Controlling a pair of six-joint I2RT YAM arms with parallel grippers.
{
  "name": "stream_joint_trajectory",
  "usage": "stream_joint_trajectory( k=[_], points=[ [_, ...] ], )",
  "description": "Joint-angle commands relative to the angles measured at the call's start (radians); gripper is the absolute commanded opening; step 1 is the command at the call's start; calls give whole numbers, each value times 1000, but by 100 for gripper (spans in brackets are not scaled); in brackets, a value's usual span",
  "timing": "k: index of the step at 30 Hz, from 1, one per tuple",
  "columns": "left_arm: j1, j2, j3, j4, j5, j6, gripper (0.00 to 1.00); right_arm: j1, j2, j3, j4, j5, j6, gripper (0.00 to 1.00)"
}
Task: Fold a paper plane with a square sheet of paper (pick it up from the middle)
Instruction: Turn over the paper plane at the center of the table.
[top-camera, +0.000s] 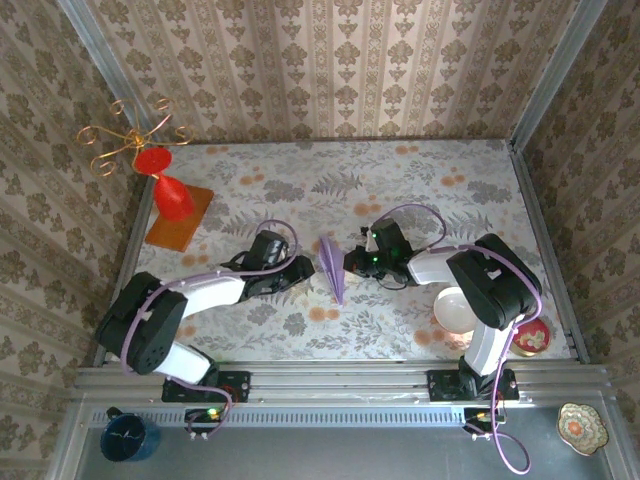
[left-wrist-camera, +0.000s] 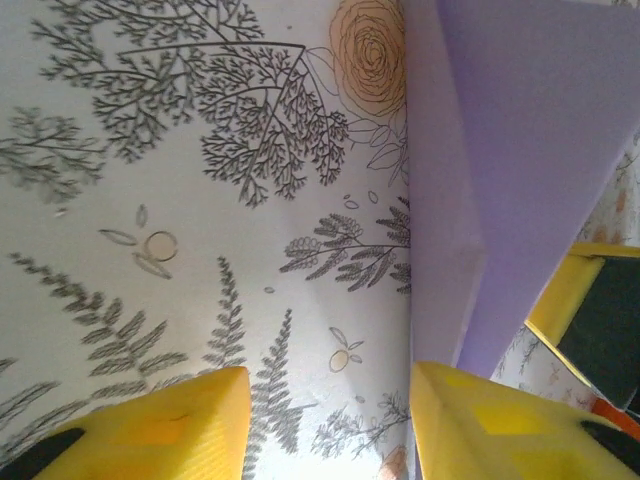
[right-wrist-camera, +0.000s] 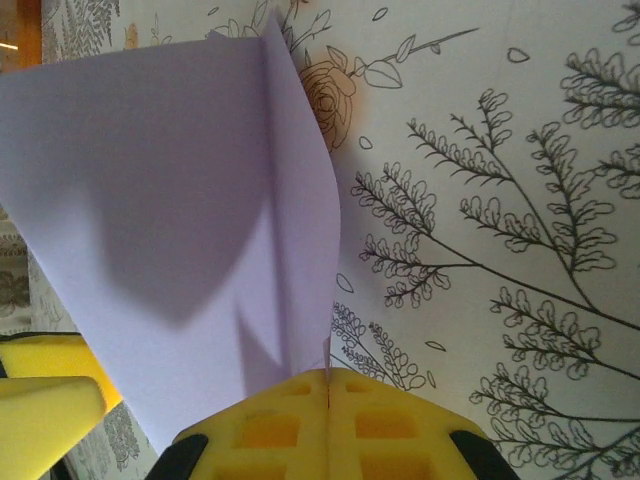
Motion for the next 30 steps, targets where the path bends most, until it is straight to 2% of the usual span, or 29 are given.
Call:
stream_joint_trajectory(
  k=[1,6,13,21,25,30],
  points=[
    [-14,35,34,42,11,-31,41,-12,-33,-20,31,-13,12,0],
    [-29,75,49,80,22,-47,38,-17,-30,-28,43,-31,14,0],
    [-33,75,55,131,20,-57,44,-17,-31,-24,40,-39,10,0],
    [-33,125,97,140,12,-50,43,-17,-27,-23,38,-38,9,0],
    [-29,183,150,116,12,-29,36,-17,-24,-22,38,-39,10,0],
    [-17,232,184,103,26,-14,12,-25,-43,-25,35,-33,12,0]
  ],
)
